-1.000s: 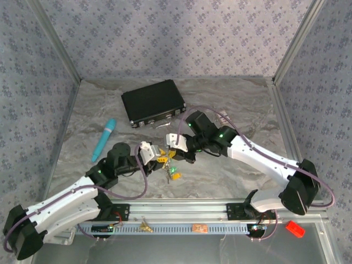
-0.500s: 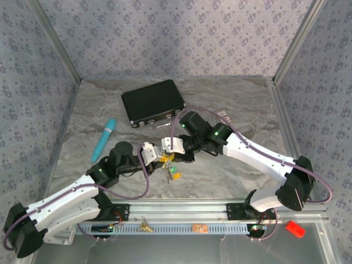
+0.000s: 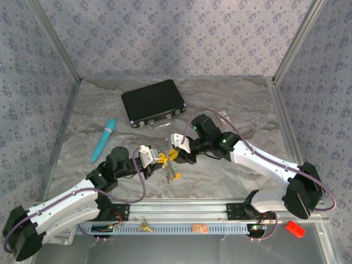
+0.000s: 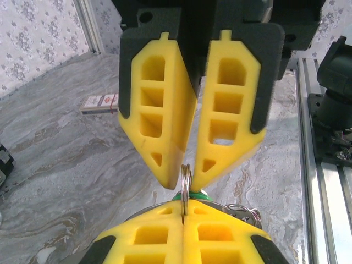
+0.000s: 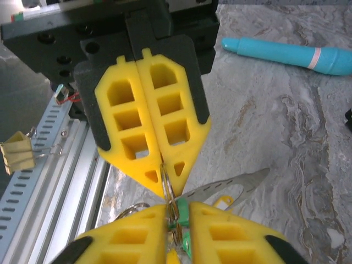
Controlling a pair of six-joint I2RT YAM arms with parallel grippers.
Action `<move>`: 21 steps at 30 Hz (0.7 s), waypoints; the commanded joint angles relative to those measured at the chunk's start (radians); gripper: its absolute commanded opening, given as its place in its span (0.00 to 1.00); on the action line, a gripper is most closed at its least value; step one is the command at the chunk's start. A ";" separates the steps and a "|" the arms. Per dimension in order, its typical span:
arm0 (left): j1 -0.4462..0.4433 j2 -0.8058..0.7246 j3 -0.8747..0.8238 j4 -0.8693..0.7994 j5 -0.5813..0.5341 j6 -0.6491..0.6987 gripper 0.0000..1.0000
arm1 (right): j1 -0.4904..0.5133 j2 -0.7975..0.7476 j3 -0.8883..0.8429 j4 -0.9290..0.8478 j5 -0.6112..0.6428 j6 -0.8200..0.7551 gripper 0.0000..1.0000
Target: Put the keys on the keyring
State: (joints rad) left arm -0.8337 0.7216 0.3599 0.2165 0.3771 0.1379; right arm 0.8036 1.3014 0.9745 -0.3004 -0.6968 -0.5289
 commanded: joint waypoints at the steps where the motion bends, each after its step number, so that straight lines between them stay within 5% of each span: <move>1: -0.007 -0.018 0.001 0.091 0.025 -0.018 0.00 | 0.001 0.009 -0.001 0.040 -0.049 0.020 0.06; 4: -0.006 -0.021 0.002 0.079 0.003 -0.026 0.01 | 0.003 0.015 0.019 -0.002 -0.040 0.002 0.00; 6: -0.007 -0.028 0.013 0.038 -0.024 -0.024 0.19 | 0.009 0.015 0.043 -0.055 -0.010 -0.034 0.00; 9: -0.006 -0.032 0.045 -0.048 -0.032 0.006 0.24 | 0.024 0.027 0.107 -0.183 0.050 -0.111 0.00; 18: -0.011 0.025 0.104 -0.119 0.008 0.047 0.17 | 0.096 0.101 0.278 -0.414 0.198 -0.262 0.00; 21: -0.010 0.030 0.111 -0.129 0.015 0.058 0.03 | 0.104 0.108 0.296 -0.426 0.193 -0.269 0.00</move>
State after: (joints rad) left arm -0.8345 0.7464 0.4355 0.1005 0.3702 0.1711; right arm 0.8894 1.4029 1.2293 -0.6670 -0.5003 -0.7521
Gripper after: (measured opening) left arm 0.056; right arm 0.052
